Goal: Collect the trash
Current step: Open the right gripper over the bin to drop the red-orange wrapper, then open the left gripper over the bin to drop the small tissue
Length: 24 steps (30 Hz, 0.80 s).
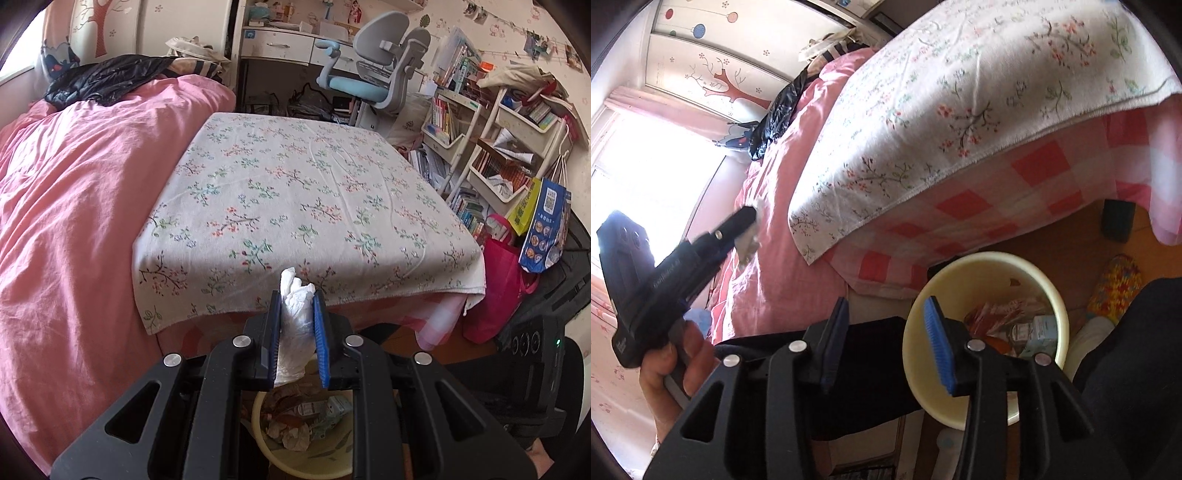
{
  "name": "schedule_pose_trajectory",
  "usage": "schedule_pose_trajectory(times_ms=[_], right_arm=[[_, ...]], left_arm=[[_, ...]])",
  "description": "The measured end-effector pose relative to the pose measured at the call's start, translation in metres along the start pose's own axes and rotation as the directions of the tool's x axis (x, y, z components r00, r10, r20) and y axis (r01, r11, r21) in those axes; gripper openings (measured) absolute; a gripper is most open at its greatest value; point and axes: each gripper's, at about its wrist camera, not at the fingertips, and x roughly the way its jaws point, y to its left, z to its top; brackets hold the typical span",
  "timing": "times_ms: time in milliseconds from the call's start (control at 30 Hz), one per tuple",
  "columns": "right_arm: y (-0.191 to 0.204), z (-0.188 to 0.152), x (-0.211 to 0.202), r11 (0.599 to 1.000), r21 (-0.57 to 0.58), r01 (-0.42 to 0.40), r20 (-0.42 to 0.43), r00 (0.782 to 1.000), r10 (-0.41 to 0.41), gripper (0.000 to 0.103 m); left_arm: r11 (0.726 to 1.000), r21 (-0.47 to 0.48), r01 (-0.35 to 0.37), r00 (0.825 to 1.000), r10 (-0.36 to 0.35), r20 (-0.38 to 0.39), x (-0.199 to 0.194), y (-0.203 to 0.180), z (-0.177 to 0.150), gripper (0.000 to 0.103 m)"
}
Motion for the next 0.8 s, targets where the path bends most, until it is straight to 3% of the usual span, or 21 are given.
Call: schedule_pose_trajectory(times_ms=[200, 600, 800], right_arm=[[0.009, 0.005, -0.009, 0.998, -0.050, 0.043, 0.069, 0.997, -0.039, 0.054], [0.012, 0.011, -0.021, 0.993, -0.086, 0.083, 0.127, 0.989, -0.072, 0.061], [0.010, 0.011, -0.023, 0.992, -0.082, 0.092, 0.135, 0.988, -0.081, 0.063]], left_arm=[[1.000, 0.030, 0.007, 0.998, -0.005, -0.056, 0.006, -0.012, -0.017, 0.016], [0.996, 0.083, 0.027, 0.984, -0.012, -0.180, 0.022, -0.032, -0.045, 0.017], [0.997, 0.082, 0.015, 0.982, 0.001, -0.191, 0.024, -0.031, -0.046, 0.026]])
